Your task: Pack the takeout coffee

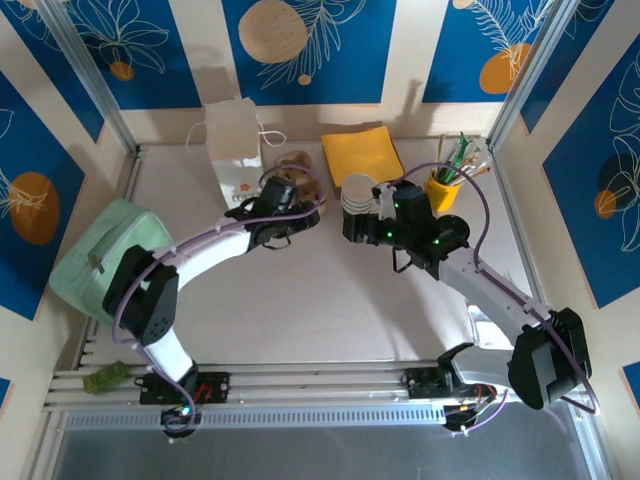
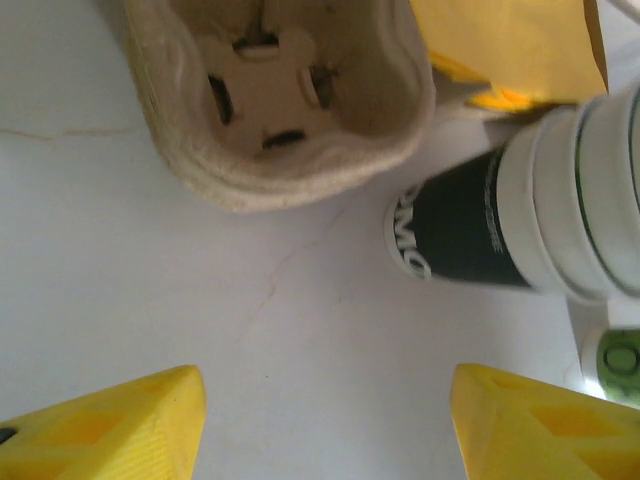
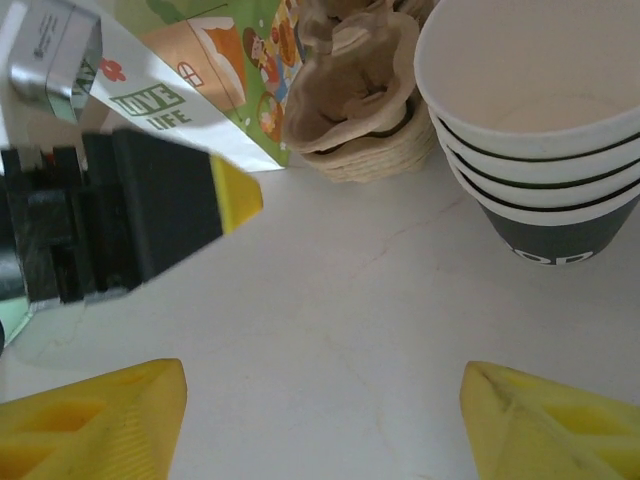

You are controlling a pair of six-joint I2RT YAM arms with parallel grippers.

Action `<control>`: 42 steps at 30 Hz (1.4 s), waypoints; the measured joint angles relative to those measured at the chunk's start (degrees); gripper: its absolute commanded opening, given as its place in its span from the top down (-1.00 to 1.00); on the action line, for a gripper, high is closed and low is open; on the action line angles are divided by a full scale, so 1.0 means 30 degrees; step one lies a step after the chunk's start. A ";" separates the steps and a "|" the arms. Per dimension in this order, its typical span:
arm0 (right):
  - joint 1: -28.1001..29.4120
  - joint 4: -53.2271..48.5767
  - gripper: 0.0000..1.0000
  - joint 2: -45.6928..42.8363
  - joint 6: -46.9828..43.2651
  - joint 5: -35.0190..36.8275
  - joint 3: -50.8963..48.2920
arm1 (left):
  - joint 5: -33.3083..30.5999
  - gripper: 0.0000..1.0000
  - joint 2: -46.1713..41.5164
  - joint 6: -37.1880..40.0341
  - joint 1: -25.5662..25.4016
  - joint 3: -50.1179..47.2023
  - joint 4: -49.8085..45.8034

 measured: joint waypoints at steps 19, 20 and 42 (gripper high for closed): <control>0.0335 0.2441 -0.48 -0.0284 -0.0029 0.0670 -0.1770 | -0.3752 0.10 0.3840 -0.2149 0.0357 0.2871 0.0393; 0.0342 0.2441 -0.48 -0.0284 -0.0029 0.0678 -0.1770 | -0.3861 0.09 0.3861 -0.2157 0.0386 0.2878 0.0401; 0.0444 0.2397 -0.47 0.0743 -0.0175 0.0896 -0.1763 | -0.4605 0.26 0.4335 -0.2769 0.0889 0.2936 0.0750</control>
